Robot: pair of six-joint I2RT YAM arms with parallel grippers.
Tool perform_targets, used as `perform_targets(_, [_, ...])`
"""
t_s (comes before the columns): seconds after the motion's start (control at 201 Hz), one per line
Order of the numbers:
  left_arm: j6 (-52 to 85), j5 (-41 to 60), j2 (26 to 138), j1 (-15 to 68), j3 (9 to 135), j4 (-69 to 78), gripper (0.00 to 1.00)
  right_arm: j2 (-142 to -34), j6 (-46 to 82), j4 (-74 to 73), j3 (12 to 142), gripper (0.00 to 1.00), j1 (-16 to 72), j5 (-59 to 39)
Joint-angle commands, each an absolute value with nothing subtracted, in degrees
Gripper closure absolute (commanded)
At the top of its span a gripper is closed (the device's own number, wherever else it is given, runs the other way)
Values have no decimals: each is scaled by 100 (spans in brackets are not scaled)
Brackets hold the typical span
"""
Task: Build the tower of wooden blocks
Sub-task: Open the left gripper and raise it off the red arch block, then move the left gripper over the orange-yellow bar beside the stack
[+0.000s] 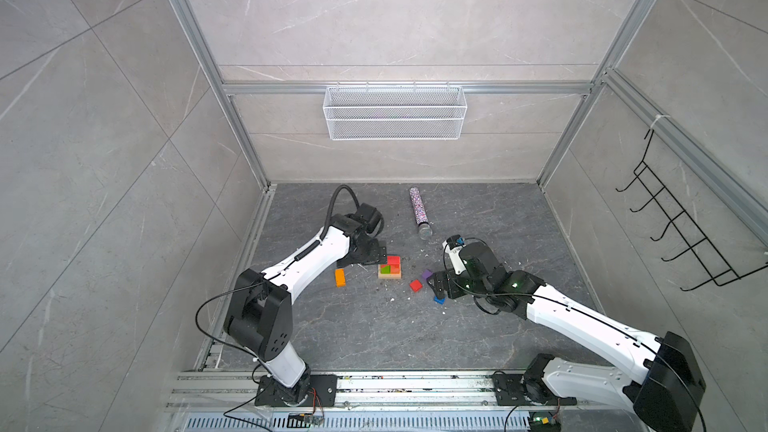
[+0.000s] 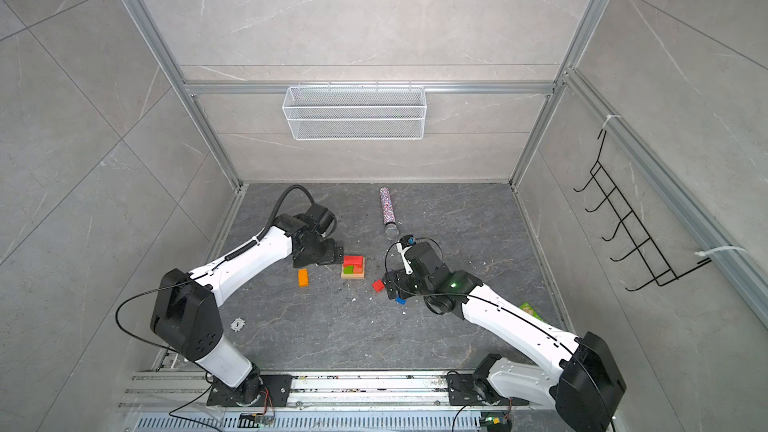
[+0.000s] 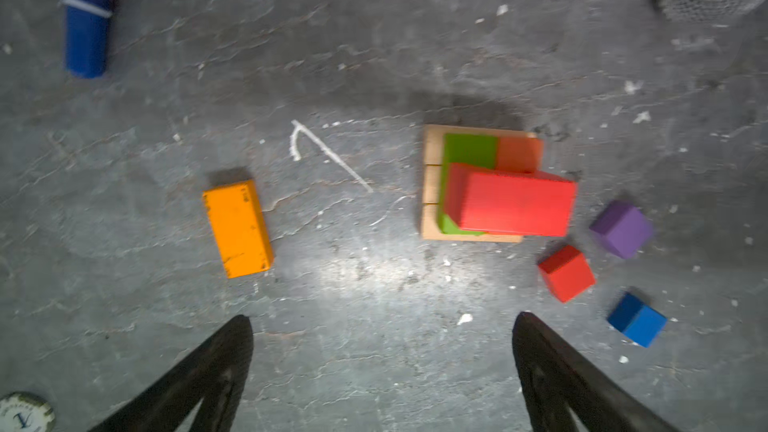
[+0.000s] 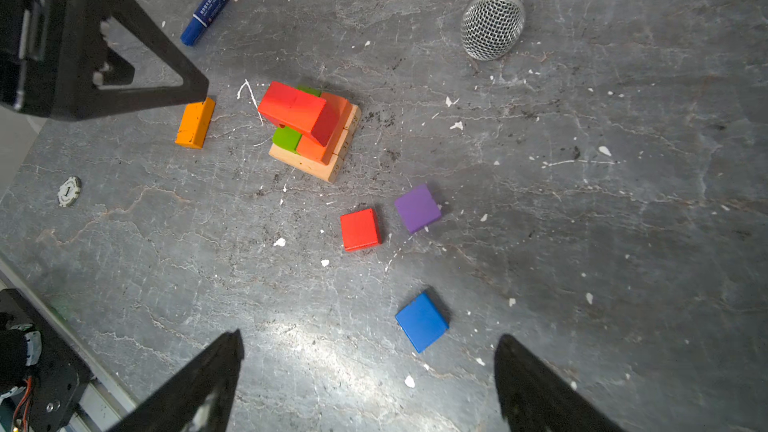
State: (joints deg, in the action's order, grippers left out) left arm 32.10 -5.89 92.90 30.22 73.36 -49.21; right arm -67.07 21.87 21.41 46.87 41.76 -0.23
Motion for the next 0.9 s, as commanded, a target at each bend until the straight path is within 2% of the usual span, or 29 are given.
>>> perform_targets(0.0, [3195,-613,8895,2757,6958,-4952,0,-6710,2277,2053,4677,5,4175,-71])
perform_targets(0.294, [3302,-194,8506,2089,5818,-4233,0,-6671,2311,1934,4613,6,4177,-139])
perform_targets(0.891, [3401,436,9126,1879,5433,-3198,1,-6548,2307,2308,4778,7,4184,-198])
